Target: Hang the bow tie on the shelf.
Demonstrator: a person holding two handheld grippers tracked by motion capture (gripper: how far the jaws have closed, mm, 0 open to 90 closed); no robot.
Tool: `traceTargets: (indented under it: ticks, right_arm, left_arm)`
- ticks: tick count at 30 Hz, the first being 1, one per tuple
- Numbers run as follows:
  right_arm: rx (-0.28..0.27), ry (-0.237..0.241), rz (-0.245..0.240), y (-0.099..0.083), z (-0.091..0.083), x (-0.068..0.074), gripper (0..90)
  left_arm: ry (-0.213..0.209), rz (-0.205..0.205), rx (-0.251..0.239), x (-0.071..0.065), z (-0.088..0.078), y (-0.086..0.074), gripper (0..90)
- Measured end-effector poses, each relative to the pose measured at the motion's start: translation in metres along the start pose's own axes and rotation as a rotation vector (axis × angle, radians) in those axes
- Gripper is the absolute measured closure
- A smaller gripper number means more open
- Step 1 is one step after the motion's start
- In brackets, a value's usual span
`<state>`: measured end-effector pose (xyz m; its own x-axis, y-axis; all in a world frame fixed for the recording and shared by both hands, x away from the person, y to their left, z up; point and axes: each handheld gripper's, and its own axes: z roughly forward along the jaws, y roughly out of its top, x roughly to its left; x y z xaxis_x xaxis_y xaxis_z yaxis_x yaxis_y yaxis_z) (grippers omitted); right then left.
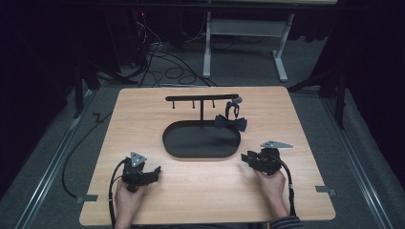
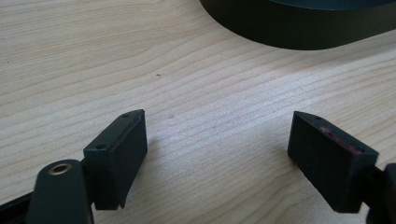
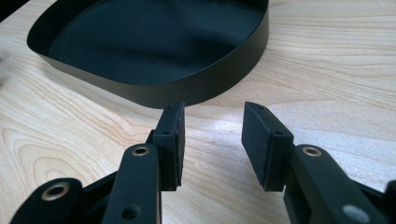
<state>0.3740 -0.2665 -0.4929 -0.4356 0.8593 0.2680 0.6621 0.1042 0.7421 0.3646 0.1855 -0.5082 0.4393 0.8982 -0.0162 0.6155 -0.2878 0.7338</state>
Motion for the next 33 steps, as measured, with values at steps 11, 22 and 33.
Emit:
traceTargets:
  ticks: [11,22,33]
  right_arm:
    - [0.011,-0.011,-0.001,-0.001,0.006,-0.001,61.3]
    - [0.023,-0.03,-0.01,-0.002,0.011,0.0,61.2]
    - [0.033,-0.056,-0.031,-0.003,0.013,0.003,60.2]
  left_arm:
    - [0.0,0.0,0.0,0.0,0.0,0.0,20.3]
    - [0.0,0.0,0.0,0.0,0.0,0.0,20.2]
    - [0.0,0.0,0.0,0.0,0.0,0.0,20.3]
